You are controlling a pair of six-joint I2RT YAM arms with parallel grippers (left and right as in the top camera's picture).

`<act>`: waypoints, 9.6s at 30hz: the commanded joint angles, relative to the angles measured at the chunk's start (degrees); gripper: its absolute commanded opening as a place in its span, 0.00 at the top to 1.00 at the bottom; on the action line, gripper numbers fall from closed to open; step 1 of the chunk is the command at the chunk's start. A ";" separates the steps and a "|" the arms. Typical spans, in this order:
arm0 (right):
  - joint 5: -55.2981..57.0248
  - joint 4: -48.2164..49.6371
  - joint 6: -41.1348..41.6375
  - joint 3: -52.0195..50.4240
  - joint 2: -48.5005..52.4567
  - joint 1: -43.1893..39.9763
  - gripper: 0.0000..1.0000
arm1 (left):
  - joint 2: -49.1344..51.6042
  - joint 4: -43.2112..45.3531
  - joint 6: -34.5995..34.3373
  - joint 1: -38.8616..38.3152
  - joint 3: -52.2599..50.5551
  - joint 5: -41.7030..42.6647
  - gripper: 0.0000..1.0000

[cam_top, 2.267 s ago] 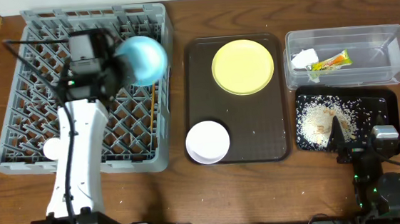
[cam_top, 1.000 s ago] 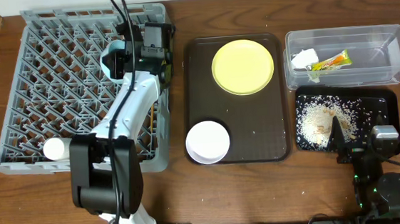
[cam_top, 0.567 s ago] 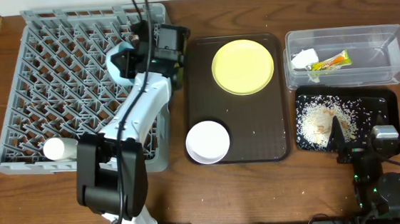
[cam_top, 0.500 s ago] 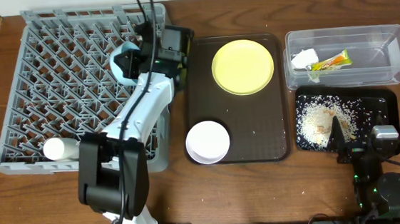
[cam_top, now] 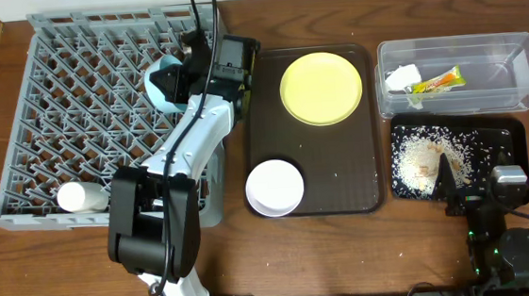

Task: Sort waste into correct bins and load items into the dishwasher
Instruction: 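Lower the light-blue bowl upright into the rack slots and open the left gripper, then move the left gripper to the white bowl and grasp its rim, then lift the white bowl with the left gripper over the dish rack, then set the white bowl into the rack and release it, then reach the left gripper to the yellow plate and grasp its edge, then lift the yellow plate with the left gripper and stand it in the rack, then open the left gripper and withdraw it from the yellow plate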

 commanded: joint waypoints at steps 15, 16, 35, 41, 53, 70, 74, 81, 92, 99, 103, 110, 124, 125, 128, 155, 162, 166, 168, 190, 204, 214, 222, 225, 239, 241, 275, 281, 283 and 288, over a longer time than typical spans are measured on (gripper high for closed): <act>-0.04 -0.24 0.24 -0.07 -0.28 -0.37 0.01 | 0.92 1.77 3.96 1.09 -0.17 1.16 0.92; -0.04 -0.26 0.24 -0.07 -0.28 -0.39 0.01 | 0.92 1.77 3.96 0.85 -0.17 1.36 0.92; -0.04 -0.26 0.24 -0.07 -0.28 -0.39 0.01 | -10.14 -20.00 -14.32 -2.82 -0.15 44.46 0.65; -0.04 -0.26 0.24 -0.07 -0.28 -0.39 0.01 | -13.79 -19.28 -14.27 -2.19 -0.15 46.99 0.62; -0.04 -0.26 0.24 -0.07 -0.28 -0.39 0.01 | -13.77 -29.18 -17.90 -2.05 -0.17 78.12 0.49; -0.04 -0.26 0.24 -0.07 -0.28 -0.39 0.01 | -13.57 -20.48 -25.90 -2.40 -23.69 87.86 0.62; -0.04 -0.26 0.24 -0.07 -0.28 -0.39 0.01 | -13.57 -16.17 -26.14 -4.92 -25.11 90.20 0.71; -0.04 -0.26 0.24 -0.07 -0.28 -0.39 0.01 | -13.55 -11.02 -28.26 -8.41 -26.51 89.85 0.92; -0.04 -0.24 0.24 -0.07 -0.28 -0.37 0.01 | -27.71 -20.28 -27.50 -7.19 -17.29 65.18 0.92; -0.04 -0.26 0.24 -0.07 -0.28 -0.39 0.01 | -41.31 -23.12 -24.41 -4.98 -16.72 30.47 0.92; -0.04 -0.26 0.24 -0.07 -0.28 -0.39 0.01 | -41.09 -21.99 -23.87 -2.40 -17.49 22.01 0.92; -0.04 -0.26 0.24 -0.07 -0.28 -0.37 0.01 | -30.03 -21.84 -22.77 -0.92 -17.57 6.05 0.93; -0.04 -0.26 0.24 -0.07 -0.28 -0.39 0.01 | -13.29 -21.84 -22.91 -1.62 -17.57 -6.58 0.92; -0.04 -0.26 0.24 -0.07 -0.28 -0.39 0.01 | -13.14 -21.86 -23.10 -2.10 -17.57 -6.58 0.93; -0.04 -0.26 0.24 -0.07 -0.28 -0.39 0.01 | -13.11 -21.92 -23.06 -4.22 -17.57 -5.49 0.92; -0.04 -0.24 0.24 -0.07 -0.28 -0.39 0.01 | -25.24 1.51 -27.36 -7.82 -16.61 75.06 0.40; -0.04 -0.26 0.24 -0.07 -0.28 -0.39 0.01 | -9.75 18.03 -31.74 -7.54 -15.87 78.20 0.43; -0.04 -0.26 0.24 -0.07 -0.28 -0.39 0.01 | -3.37 21.62 -40.81 -6.62 -14.16 79.36 0.43; -0.04 -0.26 0.24 -0.07 -0.28 -0.37 0.01 | -1.36 22.43 -45.62 -5.97 -13.75 81.09 0.44; -0.04 -0.26 0.24 -0.07 -0.28 -0.39 0.01 | 8.35 12.07 -48.19 -2.14 -13.60 91.30 0.92; -0.04 -0.26 0.24 -0.07 -0.28 -0.39 0.01 | 5.35 1.57 -35.17 1.20 -13.64 88.72 0.63; -0.04 -0.26 0.24 -0.07 -0.28 -0.39 0.01 | 11.15 8.66 -35.23 1.09 -13.66 99.03 0.80; -0.04 -0.26 0.24 -0.07 -0.28 -0.39 0.01 | 1.79 8.94 -30.27 2.29 -13.46 100.37 0.92; -0.04 -0.26 0.24 -0.07 -0.28 -0.39 0.01 | -6.60 10.29 -26.43 3.41 -13.46 100.10 0.92; -0.04 -0.26 0.24 -0.07 -0.28 -0.39 0.01 | -29.11 8.87 -25.94 27.17 -13.49 100.15 0.92; -0.04 -0.24 0.24 -0.07 -0.28 -0.39 0.01 | -29.20 8.83 -24.57 32.30 -13.49 100.10 0.92; -0.04 -0.26 0.24 -0.07 -0.28 -0.39 0.01 | -24.94 8.26 8.48 34.16 -13.64 54.40 0.92; -0.04 -0.26 0.24 -0.07 -0.28 -0.39 0.01 | -24.30 8.26 9.35 27.74 -13.64 46.69 0.91; -0.04 -0.26 0.24 -0.07 -0.28 -0.37 0.01 | -24.79 7.72 8.81 26.16 -13.64 46.73 0.83; -0.04 -0.26 0.24 -0.07 -0.28 -0.39 0.01 | -28.89 3.15 5.22 20.70 -13.64 51.93 0.63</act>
